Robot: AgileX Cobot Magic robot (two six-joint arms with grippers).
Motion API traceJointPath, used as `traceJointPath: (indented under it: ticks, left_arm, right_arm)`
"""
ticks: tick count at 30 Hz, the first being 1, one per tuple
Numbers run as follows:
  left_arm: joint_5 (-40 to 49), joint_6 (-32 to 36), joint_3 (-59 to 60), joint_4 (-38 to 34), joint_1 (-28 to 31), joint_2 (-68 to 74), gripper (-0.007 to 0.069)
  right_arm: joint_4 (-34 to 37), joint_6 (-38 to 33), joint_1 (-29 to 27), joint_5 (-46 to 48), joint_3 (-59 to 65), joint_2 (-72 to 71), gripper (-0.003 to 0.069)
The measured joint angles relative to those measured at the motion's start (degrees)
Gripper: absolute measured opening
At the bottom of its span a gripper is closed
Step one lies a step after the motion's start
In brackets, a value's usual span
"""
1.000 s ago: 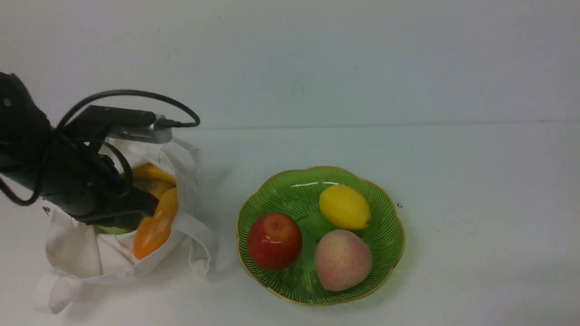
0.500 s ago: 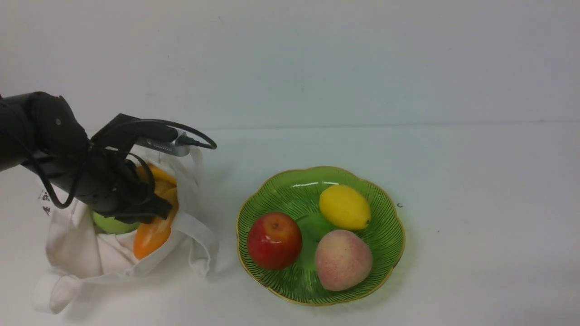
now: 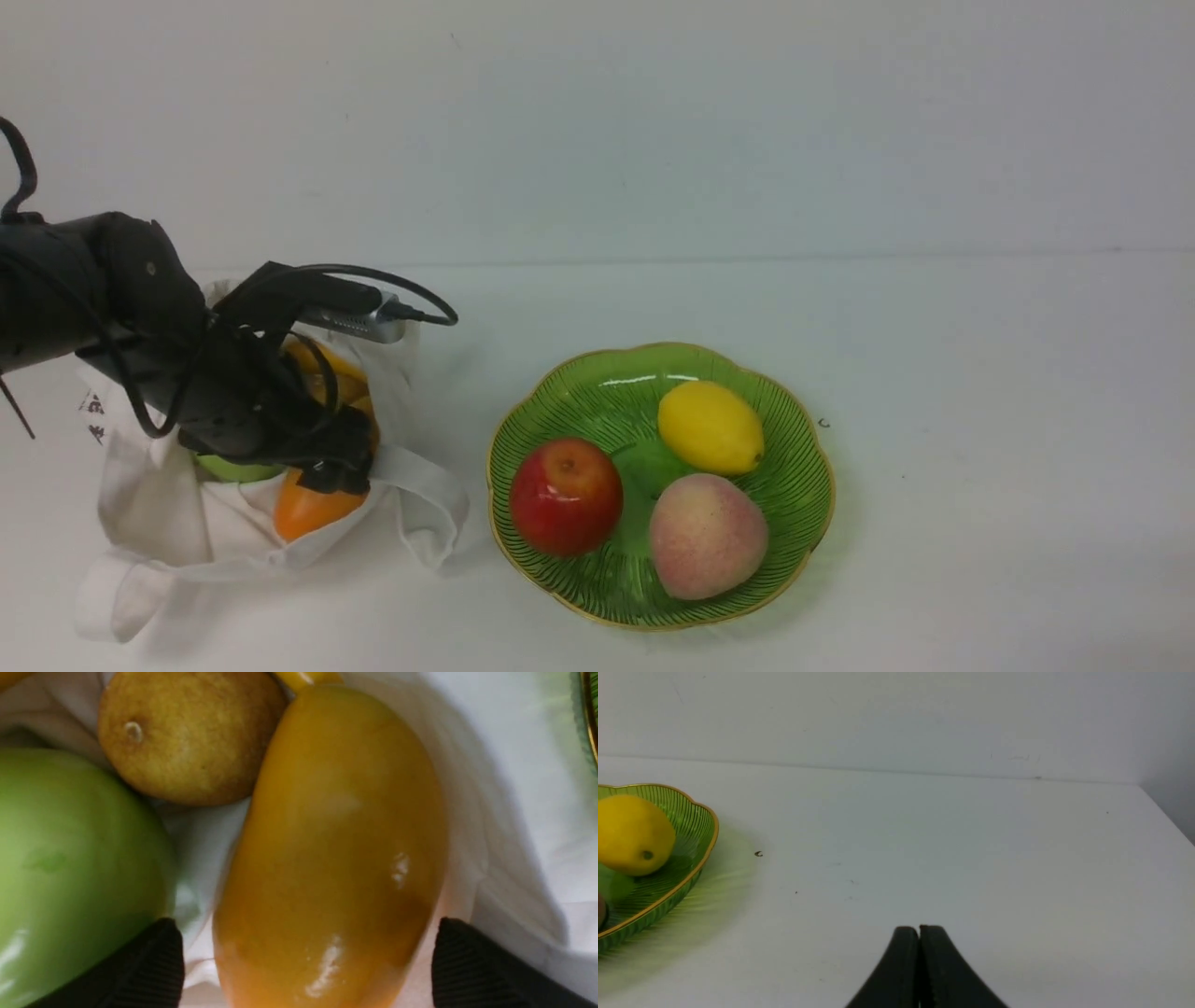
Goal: Take the fruit out of the cloth bag on the white table and place them on a plate.
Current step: 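Reach into the cloth bag and grasp the fruit inside with the left gripper, then carry the mango from the white cloth bag to the fruit plate with the left gripper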
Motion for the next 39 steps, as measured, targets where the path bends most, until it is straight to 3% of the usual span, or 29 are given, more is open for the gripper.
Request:
traceJointPath:
  ticks: [3,7,14,21,26,30,35,39]
  left_arm:
    - [0.0,0.11,-0.19,-0.12,0.0,1.16,0.0641]
    - [0.53,0.18,-0.18,-0.24,0.0,2.25,0.0528]
    - [7.43,-0.57,-0.26,3.3,0.0,0.41,0.0531]
    - [12.62,-7.78,-0.26,10.08,0.0,-10.07,0.0531]
    - [16.87,-12.27,-0.26,10.49,0.0,-17.53,0.0531]
    - [17.98,-12.43,-0.26,6.28,0.0,-21.51,0.0531]
    - [17.35,-9.54,-0.26,-5.82,-1.0,-24.85,0.0531]
    - [11.83,-3.7,-0.26,-16.85,-7.09,-24.49,0.0531]
  right_arm:
    - [0.0,0.0,0.0,0.0,0.0,0.0,-0.0014]
    - [0.0,0.0,0.0,0.0,0.0,0.0,-0.0014]
    - [0.0,0.0,0.0,0.0,0.0,0.0,-0.0014]
    - [0.0,0.0,0.0,0.02,0.0,0.0,-0.0014]
    - [-0.05,0.0,0.0,0.02,0.0,0.0,-0.0014]
    - [-0.05,0.0,0.0,0.02,0.0,0.0,-0.0014]
    - [-0.05,0.0,0.0,0.02,0.0,0.0,-0.0014]
    - [-0.05,0.0,0.0,0.02,0.0,0.0,-0.0014]
